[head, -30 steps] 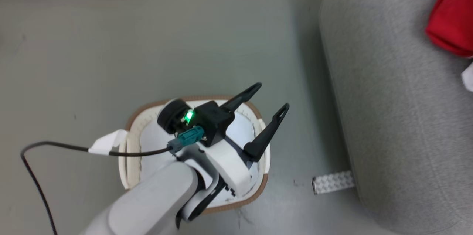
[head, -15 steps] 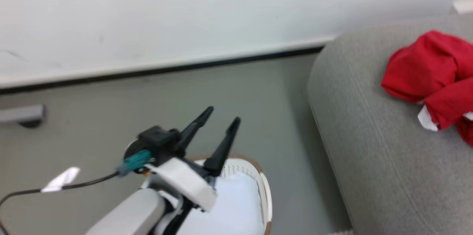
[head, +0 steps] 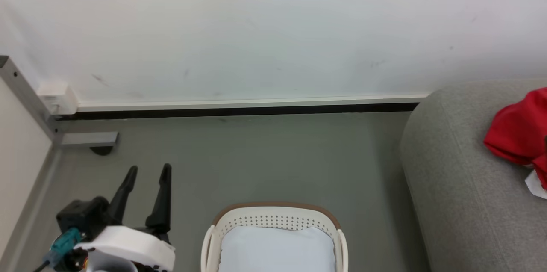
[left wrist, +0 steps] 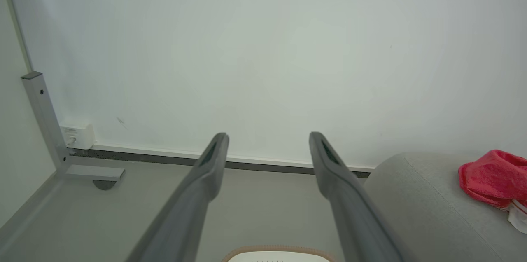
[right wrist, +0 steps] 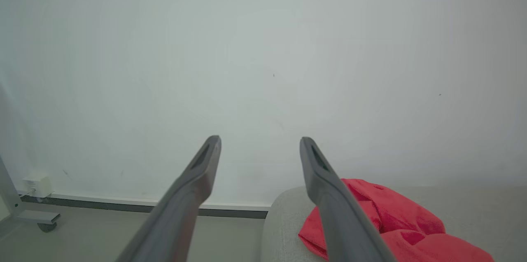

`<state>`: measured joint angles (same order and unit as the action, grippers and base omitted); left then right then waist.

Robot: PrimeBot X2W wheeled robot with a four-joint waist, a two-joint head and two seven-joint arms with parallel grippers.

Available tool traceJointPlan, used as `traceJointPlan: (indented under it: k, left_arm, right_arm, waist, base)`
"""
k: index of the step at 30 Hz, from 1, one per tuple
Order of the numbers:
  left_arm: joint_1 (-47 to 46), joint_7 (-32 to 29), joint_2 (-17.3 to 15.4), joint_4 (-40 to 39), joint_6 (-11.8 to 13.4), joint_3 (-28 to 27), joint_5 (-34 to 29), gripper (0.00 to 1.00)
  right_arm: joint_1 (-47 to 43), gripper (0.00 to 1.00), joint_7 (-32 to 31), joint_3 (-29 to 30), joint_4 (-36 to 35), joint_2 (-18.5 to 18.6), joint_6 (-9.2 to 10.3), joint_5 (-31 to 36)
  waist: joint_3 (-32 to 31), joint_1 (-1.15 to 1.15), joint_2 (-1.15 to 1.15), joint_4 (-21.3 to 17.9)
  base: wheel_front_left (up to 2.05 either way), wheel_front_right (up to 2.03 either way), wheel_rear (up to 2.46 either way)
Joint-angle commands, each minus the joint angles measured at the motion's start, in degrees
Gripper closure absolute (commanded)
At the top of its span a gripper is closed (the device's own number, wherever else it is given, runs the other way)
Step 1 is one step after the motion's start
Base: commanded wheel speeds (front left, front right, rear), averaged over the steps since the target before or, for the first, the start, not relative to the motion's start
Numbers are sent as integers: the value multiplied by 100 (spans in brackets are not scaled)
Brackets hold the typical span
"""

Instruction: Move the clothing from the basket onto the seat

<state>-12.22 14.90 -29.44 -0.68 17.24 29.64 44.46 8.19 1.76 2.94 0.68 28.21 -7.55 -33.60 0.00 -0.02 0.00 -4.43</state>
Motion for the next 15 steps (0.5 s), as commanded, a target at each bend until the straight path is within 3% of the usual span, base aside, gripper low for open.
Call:
traceJointPlan:
  k: [1, 4, 7, 15]
  left_arm:
    - [171, 26, 78, -47, 41, -152, -188, 0]
    - [512, 25, 351, -84, -23, -492, -594, 0]
    - [780, 23, 641, -7, -269, -801, -1031, 0]
    - [1235, 25, 1382, 375, -1111, -1654, -1780, 0]
  right_arm:
    - [-279, 0, 161, 112, -54, -272, 14, 240]
    - [-747, 0, 506, 121, -167, -1019, 13, 645]
    - [-1100, 0, 846, -32, -86, -1501, 13, 797]
    - [-1224, 0, 1172, -399, 444, -1718, 13, 1102]
  waist:
    - [-17, 2, 0, 125]
    - [-2, 2, 0, 248]
    - [-2, 2, 0, 327]
    - [-45, 2, 0, 325]
  base:
    - [0, 0, 0]
    - [0, 0, 0]
    - [0, 0, 0]
    - [0, 0, 0]
